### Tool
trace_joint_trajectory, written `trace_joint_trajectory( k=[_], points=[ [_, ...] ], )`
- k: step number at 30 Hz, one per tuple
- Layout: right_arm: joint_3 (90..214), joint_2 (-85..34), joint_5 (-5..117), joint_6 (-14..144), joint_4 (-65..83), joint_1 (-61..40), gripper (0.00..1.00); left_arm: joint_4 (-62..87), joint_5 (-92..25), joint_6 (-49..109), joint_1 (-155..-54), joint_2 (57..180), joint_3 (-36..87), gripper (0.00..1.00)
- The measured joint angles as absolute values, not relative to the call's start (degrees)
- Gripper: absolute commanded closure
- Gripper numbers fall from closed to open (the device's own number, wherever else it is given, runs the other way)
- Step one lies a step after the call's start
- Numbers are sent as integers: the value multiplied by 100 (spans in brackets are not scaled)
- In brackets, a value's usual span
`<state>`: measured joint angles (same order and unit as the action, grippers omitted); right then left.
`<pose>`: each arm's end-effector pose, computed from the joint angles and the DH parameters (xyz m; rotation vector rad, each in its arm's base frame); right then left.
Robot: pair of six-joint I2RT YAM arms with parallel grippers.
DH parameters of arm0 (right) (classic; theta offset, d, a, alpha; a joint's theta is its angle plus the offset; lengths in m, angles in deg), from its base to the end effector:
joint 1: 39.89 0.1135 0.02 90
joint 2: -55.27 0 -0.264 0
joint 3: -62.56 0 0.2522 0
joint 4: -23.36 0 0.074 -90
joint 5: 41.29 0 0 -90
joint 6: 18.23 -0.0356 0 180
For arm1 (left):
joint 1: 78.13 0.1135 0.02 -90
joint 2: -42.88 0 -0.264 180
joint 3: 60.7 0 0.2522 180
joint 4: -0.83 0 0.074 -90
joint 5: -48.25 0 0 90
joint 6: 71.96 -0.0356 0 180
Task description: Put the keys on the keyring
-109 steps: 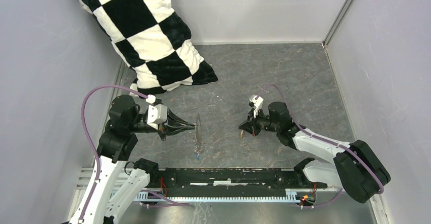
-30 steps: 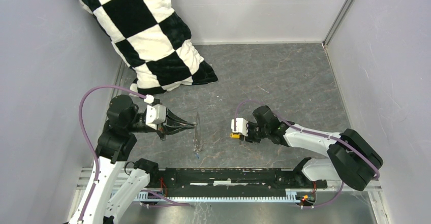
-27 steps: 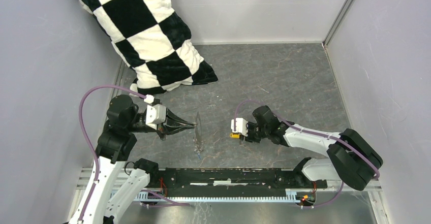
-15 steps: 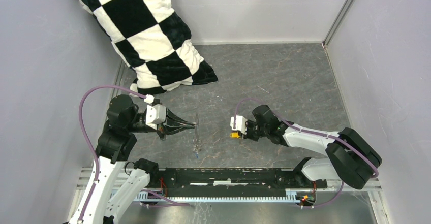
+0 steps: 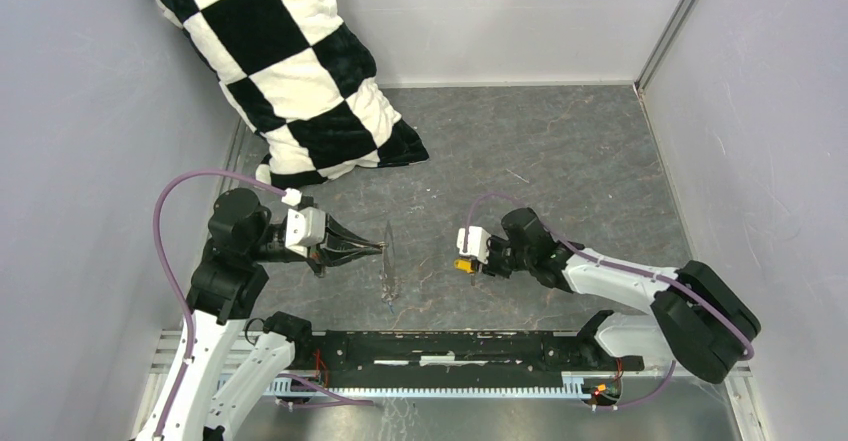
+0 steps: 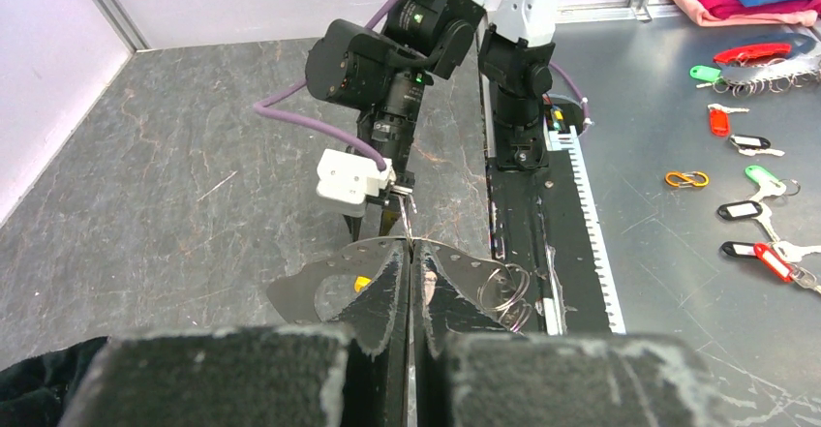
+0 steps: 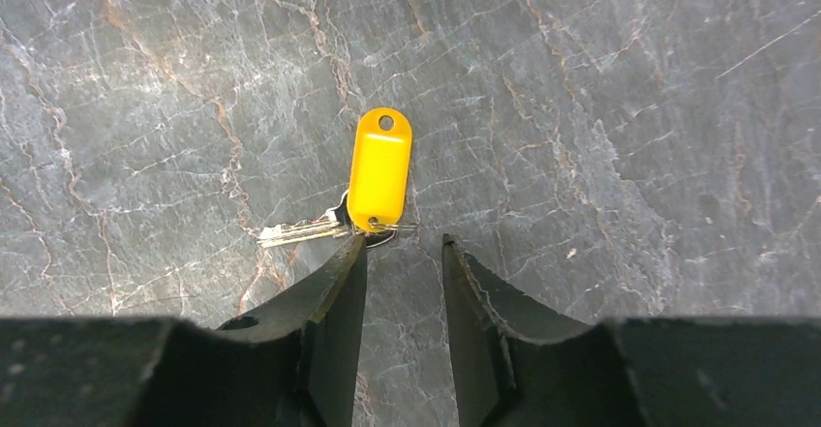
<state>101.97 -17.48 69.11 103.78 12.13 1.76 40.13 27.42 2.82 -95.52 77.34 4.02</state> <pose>0.1628 0.1614 0.1517 -1.5404 1.7634 0.5007 0.0910 -0.0634 0.3764 1.2661 1.1898 -1.0564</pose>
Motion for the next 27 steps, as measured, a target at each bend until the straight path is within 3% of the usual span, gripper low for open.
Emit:
trace_joint_trajectory(
  k=[27],
  points=[
    [10297,-1851,7068,10918,780,173,59,4011,2742,284,-9552,7570,400,98]
  ],
)
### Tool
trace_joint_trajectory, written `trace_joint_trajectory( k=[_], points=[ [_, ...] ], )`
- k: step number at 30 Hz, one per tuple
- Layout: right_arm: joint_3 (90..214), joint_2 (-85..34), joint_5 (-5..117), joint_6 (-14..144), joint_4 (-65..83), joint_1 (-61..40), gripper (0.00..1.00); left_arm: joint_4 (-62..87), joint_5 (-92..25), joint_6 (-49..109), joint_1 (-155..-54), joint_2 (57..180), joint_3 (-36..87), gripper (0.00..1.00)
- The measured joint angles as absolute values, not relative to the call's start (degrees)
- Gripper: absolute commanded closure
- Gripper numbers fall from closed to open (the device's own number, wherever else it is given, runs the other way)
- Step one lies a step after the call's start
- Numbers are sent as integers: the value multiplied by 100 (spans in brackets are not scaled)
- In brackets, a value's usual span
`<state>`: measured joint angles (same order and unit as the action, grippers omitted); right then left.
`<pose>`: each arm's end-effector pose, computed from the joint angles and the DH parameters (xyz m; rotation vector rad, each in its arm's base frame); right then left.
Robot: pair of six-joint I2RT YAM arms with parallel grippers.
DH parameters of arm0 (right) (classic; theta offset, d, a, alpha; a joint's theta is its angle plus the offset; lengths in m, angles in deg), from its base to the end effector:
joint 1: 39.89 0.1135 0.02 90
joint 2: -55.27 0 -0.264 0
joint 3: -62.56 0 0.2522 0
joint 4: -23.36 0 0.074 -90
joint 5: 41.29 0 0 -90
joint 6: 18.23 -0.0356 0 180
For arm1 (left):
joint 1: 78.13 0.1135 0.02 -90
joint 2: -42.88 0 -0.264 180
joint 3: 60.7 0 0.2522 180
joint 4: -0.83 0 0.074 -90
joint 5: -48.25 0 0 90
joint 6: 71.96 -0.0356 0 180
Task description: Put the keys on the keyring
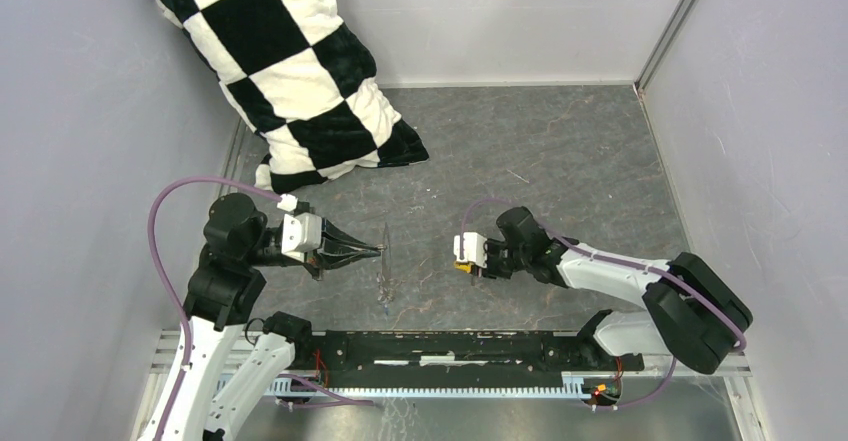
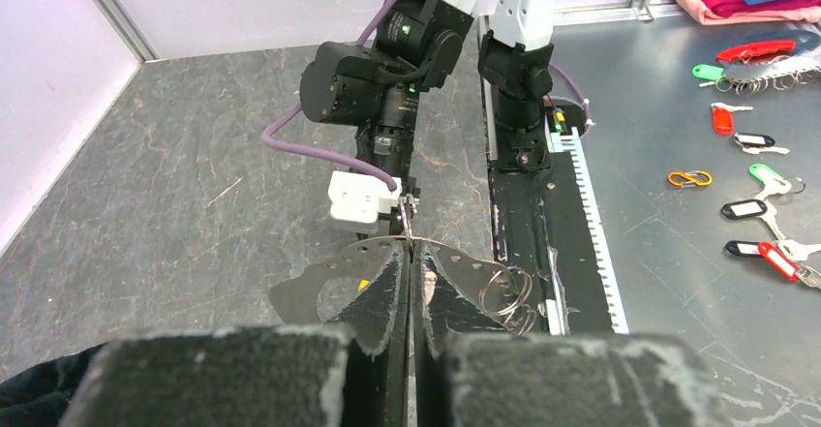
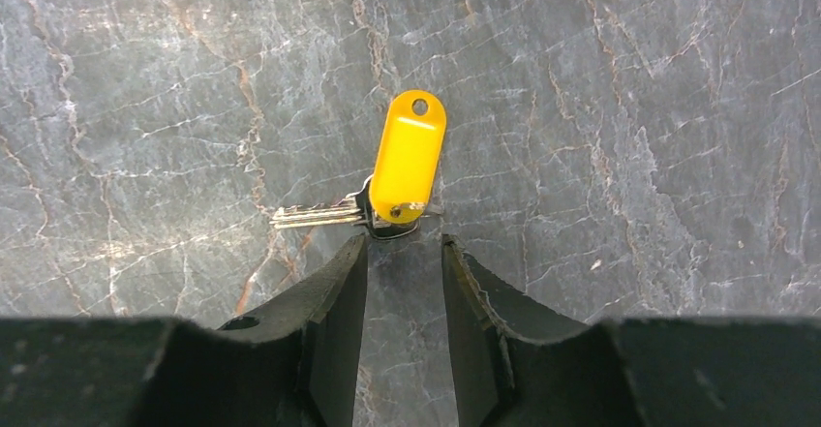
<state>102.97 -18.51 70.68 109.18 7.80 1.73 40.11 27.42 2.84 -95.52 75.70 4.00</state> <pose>0.1610 0.1609 0.1476 -1.6586 1.7373 0.4977 0.0838 -0.0611 0.3786 1.2699 1.1637 -1.0403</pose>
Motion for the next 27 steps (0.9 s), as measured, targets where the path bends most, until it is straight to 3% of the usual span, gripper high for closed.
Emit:
trace_joint_trajectory(
  k=[13,27],
  points=[
    [10815,-2207,7221,11681,321,103,58,4013,2740,317,-9552,7522,400,98],
    [11849,-2922,8404,12184,-597,-640,59,4013,2740,319,-9552,7520,400,98]
  ],
)
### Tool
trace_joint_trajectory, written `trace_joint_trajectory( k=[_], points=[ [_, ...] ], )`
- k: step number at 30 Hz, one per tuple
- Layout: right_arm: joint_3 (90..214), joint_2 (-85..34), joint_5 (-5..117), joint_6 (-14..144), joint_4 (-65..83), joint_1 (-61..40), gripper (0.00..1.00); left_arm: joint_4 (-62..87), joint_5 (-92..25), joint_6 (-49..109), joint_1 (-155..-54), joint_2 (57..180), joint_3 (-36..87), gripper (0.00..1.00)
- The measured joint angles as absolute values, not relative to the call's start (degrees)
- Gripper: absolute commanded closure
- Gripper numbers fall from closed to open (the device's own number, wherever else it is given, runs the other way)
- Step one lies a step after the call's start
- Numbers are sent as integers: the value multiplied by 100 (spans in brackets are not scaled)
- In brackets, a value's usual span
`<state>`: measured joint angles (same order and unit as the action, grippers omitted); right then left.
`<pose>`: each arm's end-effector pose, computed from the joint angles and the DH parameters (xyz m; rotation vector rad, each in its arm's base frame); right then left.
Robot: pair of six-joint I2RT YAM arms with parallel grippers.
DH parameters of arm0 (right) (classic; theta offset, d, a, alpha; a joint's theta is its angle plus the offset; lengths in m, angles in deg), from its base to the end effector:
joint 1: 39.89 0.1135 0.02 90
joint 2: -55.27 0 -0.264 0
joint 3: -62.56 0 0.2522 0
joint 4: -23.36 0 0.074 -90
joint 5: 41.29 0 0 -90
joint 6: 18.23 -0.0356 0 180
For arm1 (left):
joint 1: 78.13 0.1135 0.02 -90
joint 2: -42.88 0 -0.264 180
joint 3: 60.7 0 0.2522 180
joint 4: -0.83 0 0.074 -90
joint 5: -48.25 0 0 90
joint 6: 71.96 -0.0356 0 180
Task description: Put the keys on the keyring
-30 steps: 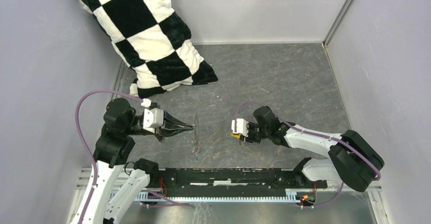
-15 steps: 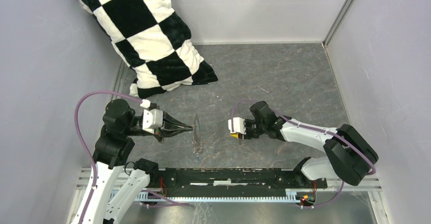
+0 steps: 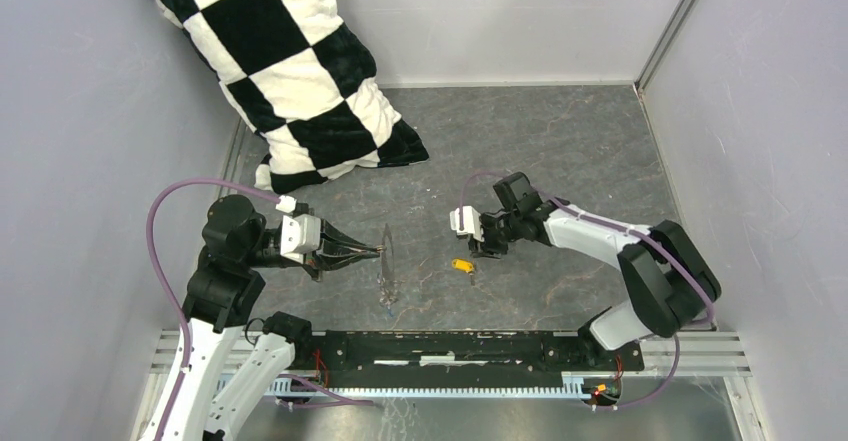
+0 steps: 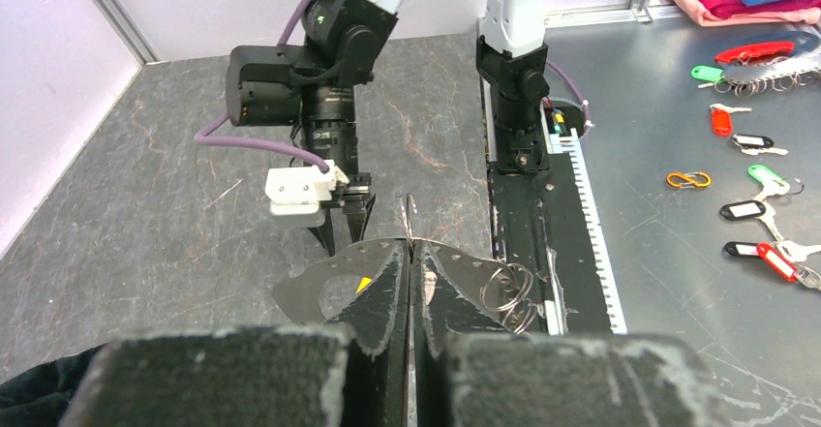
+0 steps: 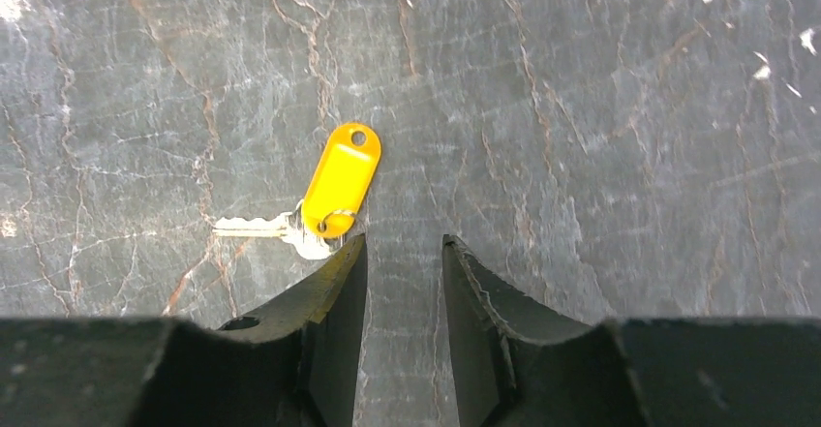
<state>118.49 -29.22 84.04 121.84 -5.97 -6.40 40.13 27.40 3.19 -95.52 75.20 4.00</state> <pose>0.2146 0.1667 0.1684 -1.7831 1.6618 0.6642 0.0816 -0.0604 0.3793 1.2680 1.1608 -1.0398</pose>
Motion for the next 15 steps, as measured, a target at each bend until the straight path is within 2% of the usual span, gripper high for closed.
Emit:
trace_joint_trajectory(
  k=[8,15],
  points=[
    [12356,-3796,9005,12481,-1100,-679,60,4035,2738,317,-9552,7524,400,98],
    [12406,-3962,9245,12590,-1325,-705,62,4160,2736,312,-9552,7537,402,98]
  ],
)
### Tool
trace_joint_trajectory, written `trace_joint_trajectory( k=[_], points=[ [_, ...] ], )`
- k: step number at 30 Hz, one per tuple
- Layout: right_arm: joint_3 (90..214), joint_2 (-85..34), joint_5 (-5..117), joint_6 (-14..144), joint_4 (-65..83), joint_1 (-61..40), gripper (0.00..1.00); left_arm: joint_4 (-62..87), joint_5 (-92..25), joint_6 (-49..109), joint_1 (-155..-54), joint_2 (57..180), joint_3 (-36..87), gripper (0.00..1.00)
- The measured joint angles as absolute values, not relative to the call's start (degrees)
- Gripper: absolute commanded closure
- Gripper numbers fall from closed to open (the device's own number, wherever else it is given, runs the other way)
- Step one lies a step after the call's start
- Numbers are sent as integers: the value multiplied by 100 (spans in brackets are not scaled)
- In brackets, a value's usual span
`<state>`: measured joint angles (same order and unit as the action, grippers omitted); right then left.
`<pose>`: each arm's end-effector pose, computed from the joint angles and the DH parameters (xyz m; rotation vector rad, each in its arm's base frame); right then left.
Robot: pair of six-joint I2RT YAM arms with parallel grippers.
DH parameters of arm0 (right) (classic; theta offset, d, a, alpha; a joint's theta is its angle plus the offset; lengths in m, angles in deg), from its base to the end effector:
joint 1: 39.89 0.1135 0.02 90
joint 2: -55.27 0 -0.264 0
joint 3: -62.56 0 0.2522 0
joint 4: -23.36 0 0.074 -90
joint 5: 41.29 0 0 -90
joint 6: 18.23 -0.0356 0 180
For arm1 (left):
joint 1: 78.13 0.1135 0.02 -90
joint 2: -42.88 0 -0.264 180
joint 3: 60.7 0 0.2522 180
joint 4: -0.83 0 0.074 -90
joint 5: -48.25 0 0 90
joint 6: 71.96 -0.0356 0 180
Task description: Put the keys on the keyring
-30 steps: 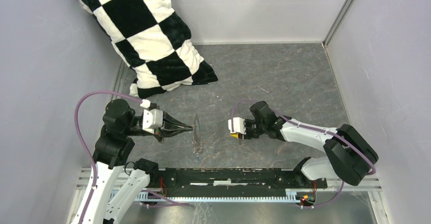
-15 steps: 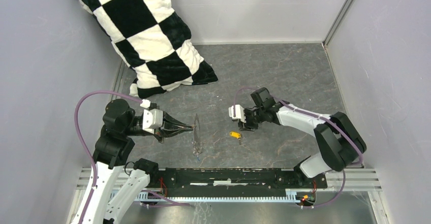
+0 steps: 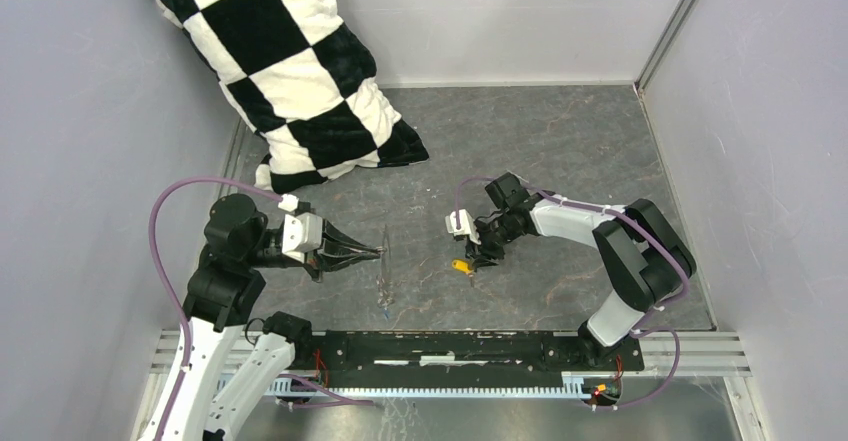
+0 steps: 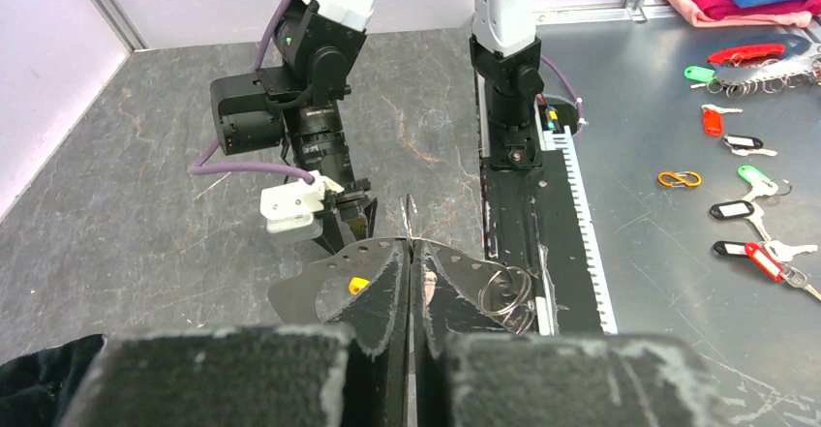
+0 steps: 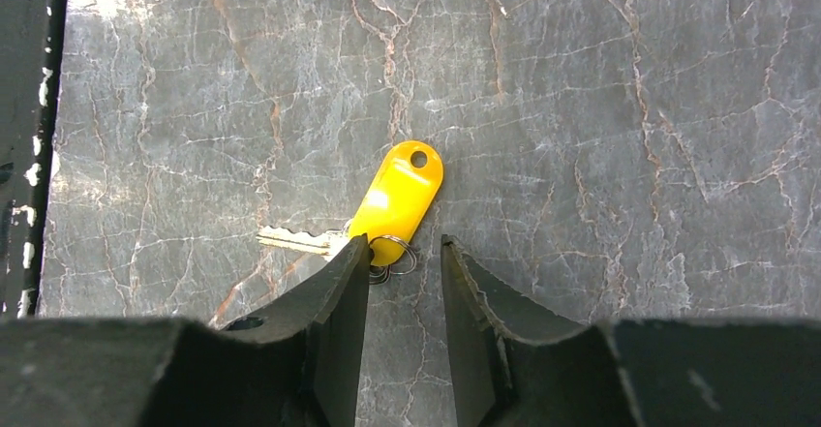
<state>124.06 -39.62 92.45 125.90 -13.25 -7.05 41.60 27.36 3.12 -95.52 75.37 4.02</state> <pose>0.2279 0.1764 0.1440 -1.8632 1.7053 0.9118 0.0820 -0.0605 0.3769 1.2643 1.1863 -1.0544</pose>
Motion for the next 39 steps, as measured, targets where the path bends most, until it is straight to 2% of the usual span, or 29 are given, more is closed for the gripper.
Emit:
trace_joint_trajectory(
  k=[5,10,13,17,29,36,39],
  points=[
    [12406,-3964,9261,12562,-1369,-716,66,4193,2733,312,-9552,7550,402,98],
    [12378,-3923,9232,12413,-1349,-716,78,4193,2733,312,-9552,7550,402,98],
    [12297,-3827,9221,12286,-1310,-725,82,4193,2733,310,-9552,7550,402,98],
    [12207,-3766,9230,12155,-1275,-738,99,4193,2733,310,-9552,7550,402,98],
    [11759,-3427,9529,11353,-702,-740,99,4193,2731,310,-9552,7544,402,98],
    [10651,-1750,9459,9674,723,-657,100,4195,2626,297,-9552,7540,400,98],
    [10463,-841,9149,8824,1162,-266,100,4166,2399,253,-9552,7535,370,98]
  ],
)
